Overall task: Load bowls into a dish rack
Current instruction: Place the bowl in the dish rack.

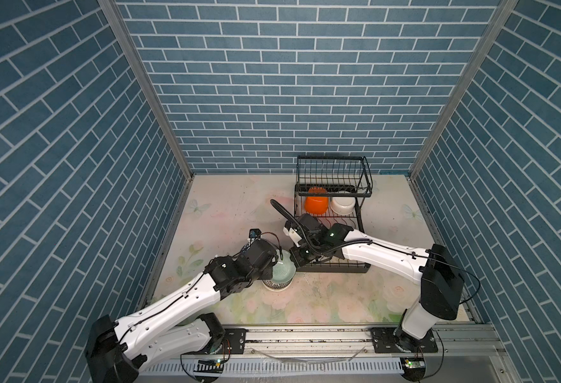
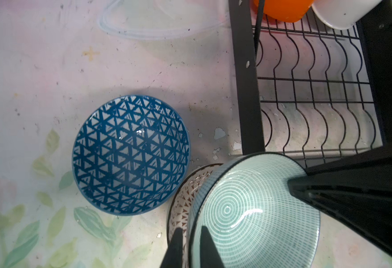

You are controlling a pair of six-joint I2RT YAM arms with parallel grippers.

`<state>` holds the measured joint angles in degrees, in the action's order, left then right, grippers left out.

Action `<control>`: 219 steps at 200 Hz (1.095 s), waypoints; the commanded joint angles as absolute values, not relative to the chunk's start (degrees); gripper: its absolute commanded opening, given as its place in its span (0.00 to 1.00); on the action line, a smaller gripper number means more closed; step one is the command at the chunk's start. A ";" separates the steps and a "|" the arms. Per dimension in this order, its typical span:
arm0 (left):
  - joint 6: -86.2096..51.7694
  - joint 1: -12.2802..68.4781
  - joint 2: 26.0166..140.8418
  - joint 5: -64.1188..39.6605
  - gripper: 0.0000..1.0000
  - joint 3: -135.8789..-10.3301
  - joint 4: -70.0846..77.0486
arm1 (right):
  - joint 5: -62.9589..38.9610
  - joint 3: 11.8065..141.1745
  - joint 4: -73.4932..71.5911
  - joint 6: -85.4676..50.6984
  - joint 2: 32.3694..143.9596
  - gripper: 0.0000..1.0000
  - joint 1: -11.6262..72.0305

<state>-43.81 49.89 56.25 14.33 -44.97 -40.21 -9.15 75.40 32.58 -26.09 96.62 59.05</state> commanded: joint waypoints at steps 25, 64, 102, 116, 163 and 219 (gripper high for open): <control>-43.17 50.01 54.67 15.89 0.41 -46.83 -40.03 | -6.81 78.10 32.08 -25.14 92.45 0.00 59.59; -41.98 50.01 54.14 17.14 0.63 -48.70 -40.62 | -3.15 78.12 33.23 -24.29 89.35 0.00 59.58; -39.35 50.01 54.34 18.58 0.95 -51.99 -40.05 | 6.39 79.96 38.90 -22.22 87.33 0.00 59.50; -38.45 49.93 54.56 18.89 1.00 -53.01 -39.30 | 10.77 80.47 41.25 -21.60 86.82 0.00 59.33; -35.04 49.70 56.52 19.03 1.00 -56.28 -36.62 | 21.91 80.39 46.47 -20.59 85.66 0.00 57.31; -34.71 48.40 60.40 15.71 0.99 -55.26 -33.27 | 30.76 77.17 47.83 -19.97 84.56 0.00 52.56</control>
